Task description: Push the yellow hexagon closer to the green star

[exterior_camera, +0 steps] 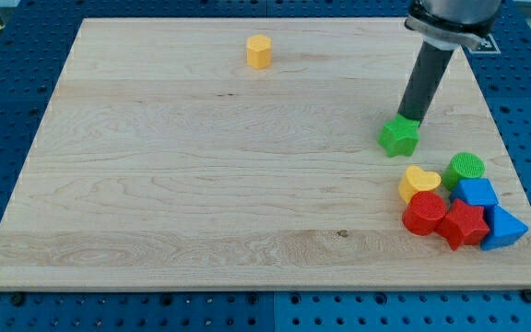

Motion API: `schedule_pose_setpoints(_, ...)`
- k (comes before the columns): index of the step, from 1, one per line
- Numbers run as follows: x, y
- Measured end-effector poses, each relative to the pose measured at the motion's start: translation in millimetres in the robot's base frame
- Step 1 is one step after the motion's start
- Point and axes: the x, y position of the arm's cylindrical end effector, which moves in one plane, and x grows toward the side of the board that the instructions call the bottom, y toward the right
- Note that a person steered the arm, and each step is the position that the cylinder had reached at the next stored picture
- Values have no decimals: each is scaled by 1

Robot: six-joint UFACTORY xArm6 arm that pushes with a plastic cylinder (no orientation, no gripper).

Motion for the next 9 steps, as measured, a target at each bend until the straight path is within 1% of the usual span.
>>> schedule_pose_setpoints(1,27,-7)
schedule_pose_setpoints(2,34,-54)
schedule_pose_setpoints(3,22,-129)
schedule_pose_setpoints(4,-20,-195)
schedule_pose_setpoints(5,-93,-235)
schedule_pose_setpoints(6,-157,-249)
schedule_pose_setpoints(7,-162,-216)
schedule_pose_setpoints(8,-154,-183)
schedule_pose_setpoints(9,-146,-174)
